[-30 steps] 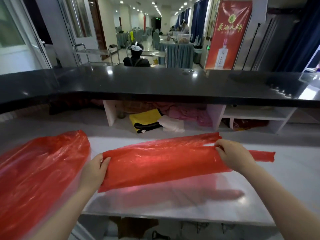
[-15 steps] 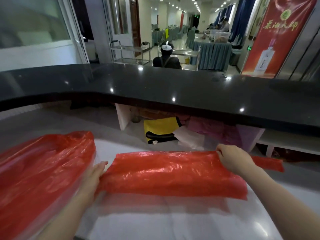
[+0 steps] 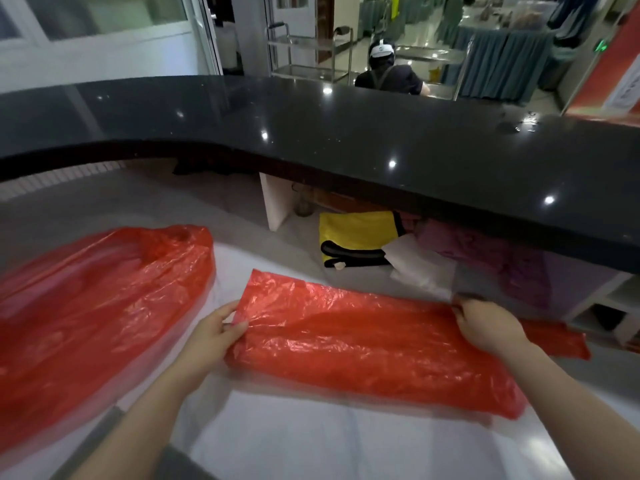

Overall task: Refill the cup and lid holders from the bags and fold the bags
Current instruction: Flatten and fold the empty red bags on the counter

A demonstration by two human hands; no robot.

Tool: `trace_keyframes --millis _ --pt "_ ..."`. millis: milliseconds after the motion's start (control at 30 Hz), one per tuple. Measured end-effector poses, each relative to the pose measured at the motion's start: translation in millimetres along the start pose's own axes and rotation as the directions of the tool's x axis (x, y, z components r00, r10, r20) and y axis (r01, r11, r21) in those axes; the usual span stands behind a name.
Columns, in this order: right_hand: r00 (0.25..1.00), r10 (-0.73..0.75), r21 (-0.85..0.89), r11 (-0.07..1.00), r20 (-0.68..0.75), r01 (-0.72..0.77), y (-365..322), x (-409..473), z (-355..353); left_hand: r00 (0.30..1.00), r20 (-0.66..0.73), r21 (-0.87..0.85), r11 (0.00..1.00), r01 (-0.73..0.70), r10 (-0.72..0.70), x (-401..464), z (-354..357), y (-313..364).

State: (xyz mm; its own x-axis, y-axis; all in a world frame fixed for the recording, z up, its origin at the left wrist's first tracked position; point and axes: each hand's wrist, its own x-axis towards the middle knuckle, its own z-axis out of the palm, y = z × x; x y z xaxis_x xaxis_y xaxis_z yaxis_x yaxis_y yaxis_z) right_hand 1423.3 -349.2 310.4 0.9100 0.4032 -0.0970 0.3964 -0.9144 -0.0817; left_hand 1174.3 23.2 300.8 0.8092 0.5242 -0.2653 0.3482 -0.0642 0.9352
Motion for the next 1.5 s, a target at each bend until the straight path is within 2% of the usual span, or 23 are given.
trace_keyframes --millis 100,200,300,433,500,567,667,767,867,933,1100,1267,1500 --pt "1.0 -0.021 -0.035 0.999 -0.02 0.02 3 2 7 0.999 0.002 0.212 0.976 -0.053 0.053 3 8 0" --pt "0.996 -0.04 -0.042 0.998 -0.074 0.037 6 4 14 0.992 -0.07 0.447 0.892 -0.064 0.106 6 15 -1" --pt "0.991 -0.06 -0.015 0.998 -0.123 0.059 8 5 18 0.981 -0.157 0.509 0.86 -0.022 0.117 8 20 -8" --pt "0.987 -0.073 -0.021 0.997 -0.143 0.071 8 3 19 0.966 -0.194 0.563 0.826 -0.031 0.169 5 24 -14" --pt "0.993 -0.05 -0.034 0.998 -0.105 0.046 5 4 15 0.959 -0.173 0.591 0.802 -0.083 0.227 4 24 -14" --pt "0.993 -0.029 -0.057 0.998 -0.114 0.023 -1 3 8 0.936 -0.151 0.676 0.724 -0.136 0.317 5 28 -11" --pt "0.966 -0.059 -0.048 0.998 -0.251 0.048 -16 -5 -4 0.907 -0.133 0.74 0.649 -0.177 0.399 4 42 3" --pt "0.93 -0.134 -0.009 0.99 -0.341 0.139 -36 -19 -10 0.917 -0.027 0.798 0.561 -0.221 0.399 7 60 13" --pt "0.949 -0.192 -0.004 0.98 -0.249 0.197 -56 -33 -6 0.92 0.036 0.834 0.495 -0.242 0.39 20 74 19" --pt "0.97 -0.184 -0.005 0.983 -0.161 0.186 -63 -40 2 0.927 0.082 0.861 0.443 -0.251 0.366 29 83 21" --pt "0.978 -0.209 -0.002 0.978 0.015 0.209 -62 -41 23 0.965 0.113 0.919 0.345 -0.191 0.236 49 94 16" --pt "0.964 -0.237 0.001 0.971 0.122 0.238 -52 -38 41 0.993 0.059 0.92 0.381 -0.094 0.102 52 94 -2" --pt "0.957 -0.269 0.016 0.963 0.112 0.269 -48 -42 46 0.995 0.049 0.932 0.355 -0.078 0.088 48 96 -8"
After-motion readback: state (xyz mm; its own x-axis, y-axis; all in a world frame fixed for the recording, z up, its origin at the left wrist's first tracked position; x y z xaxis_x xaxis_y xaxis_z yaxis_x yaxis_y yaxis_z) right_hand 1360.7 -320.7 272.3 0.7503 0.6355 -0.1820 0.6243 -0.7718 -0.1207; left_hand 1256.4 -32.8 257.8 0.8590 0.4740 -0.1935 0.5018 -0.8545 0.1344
